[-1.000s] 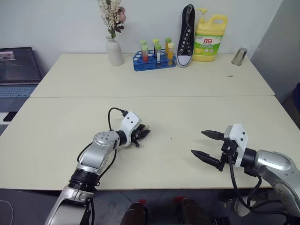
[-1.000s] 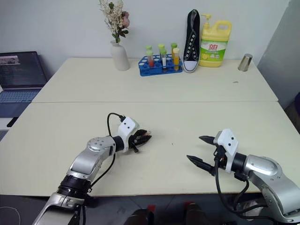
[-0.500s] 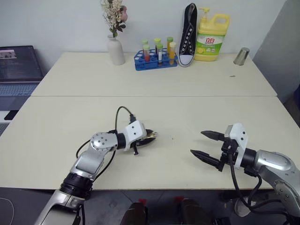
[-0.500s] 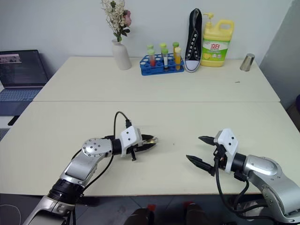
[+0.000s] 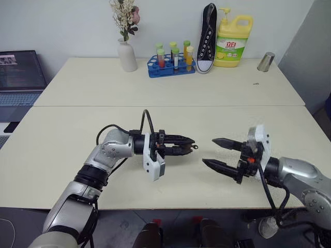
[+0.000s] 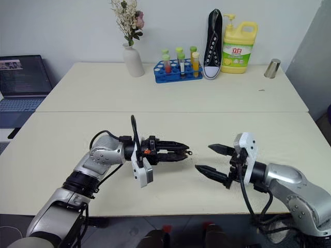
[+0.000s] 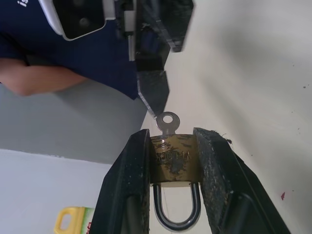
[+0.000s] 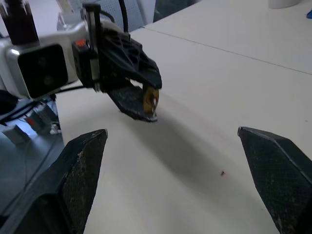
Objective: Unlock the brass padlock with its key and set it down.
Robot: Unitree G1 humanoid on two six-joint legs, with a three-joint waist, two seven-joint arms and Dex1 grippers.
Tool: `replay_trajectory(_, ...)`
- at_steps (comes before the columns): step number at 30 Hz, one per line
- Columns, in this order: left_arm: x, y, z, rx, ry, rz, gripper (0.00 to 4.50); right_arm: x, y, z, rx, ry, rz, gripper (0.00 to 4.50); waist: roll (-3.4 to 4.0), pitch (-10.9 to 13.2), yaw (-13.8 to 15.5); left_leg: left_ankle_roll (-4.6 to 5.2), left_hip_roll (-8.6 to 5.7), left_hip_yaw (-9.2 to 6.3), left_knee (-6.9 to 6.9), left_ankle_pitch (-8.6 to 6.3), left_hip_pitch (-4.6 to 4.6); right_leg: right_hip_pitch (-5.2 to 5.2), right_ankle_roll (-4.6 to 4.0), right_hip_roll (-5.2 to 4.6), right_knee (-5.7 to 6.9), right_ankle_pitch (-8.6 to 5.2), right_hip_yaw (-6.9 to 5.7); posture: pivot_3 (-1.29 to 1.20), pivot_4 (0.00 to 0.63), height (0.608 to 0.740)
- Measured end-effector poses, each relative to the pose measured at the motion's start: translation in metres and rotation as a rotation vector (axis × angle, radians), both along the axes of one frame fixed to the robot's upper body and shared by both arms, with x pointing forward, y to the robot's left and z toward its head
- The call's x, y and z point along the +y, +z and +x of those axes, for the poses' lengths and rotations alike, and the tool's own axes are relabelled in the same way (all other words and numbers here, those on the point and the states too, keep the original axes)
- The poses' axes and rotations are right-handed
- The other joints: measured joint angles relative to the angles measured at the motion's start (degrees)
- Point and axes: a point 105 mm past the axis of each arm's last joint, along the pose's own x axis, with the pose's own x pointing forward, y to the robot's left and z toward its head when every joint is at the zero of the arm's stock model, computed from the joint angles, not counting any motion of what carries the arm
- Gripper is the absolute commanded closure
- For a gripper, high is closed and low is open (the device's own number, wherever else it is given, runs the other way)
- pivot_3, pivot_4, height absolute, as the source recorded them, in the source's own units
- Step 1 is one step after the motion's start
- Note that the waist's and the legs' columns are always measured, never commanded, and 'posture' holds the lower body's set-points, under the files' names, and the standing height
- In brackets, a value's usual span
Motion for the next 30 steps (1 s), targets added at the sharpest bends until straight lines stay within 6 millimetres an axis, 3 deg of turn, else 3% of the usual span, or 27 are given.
replay_trajectory(13, -0.002, 0.001, -0.001, -0.041, 0.004, -0.025, 3.51, 0.015, -0.008, 0.008, 0.116, 0.048, 0.011, 0.00, 0.00, 0.00, -0.48, 0.00, 0.00, -0.04, 0.01, 0.00, -0.01, -0.03, 0.00, 0.00, 0.02, 0.00, -0.03, 0.00, 0.150, 0.740)
replay_trajectory(17, -0.004, -0.001, -0.004, -0.046, -0.005, -0.018, 3.51, 0.018, -0.005, 0.007, 0.116, 0.062, 0.023, 0.83, 0.00, 0.00, -0.49, 0.01, 0.00, -0.05, 0.01, 0.00, -0.01, -0.03, 0.00, 0.01, 0.03, 0.00, -0.04, 0.00, 0.150, 0.740)
replay_trajectory(27, -0.006, -0.002, -0.005, -0.046, -0.007, -0.020, 3.51, 0.021, -0.008, 0.005, 0.134, 0.081, 0.019, 4.35, 0.00, 0.00, -0.50, 0.01, 0.00, -0.05, 0.00, 0.00, -0.01, -0.03, 0.00, 0.01, 0.03, 0.00, -0.04, 0.00, 0.150, 0.740)
replay_trajectory(30, -0.006, -0.003, -0.006, -0.045, -0.009, -0.018, 3.51, 0.021, -0.009, 0.005, 0.142, 0.085, 0.016, 4.50, 0.00, 0.00, -0.50, 0.01, 0.00, -0.05, 0.00, 0.00, -0.01, -0.03, 0.00, 0.01, 0.03, 0.00, -0.04, 0.00, 0.150, 0.740)
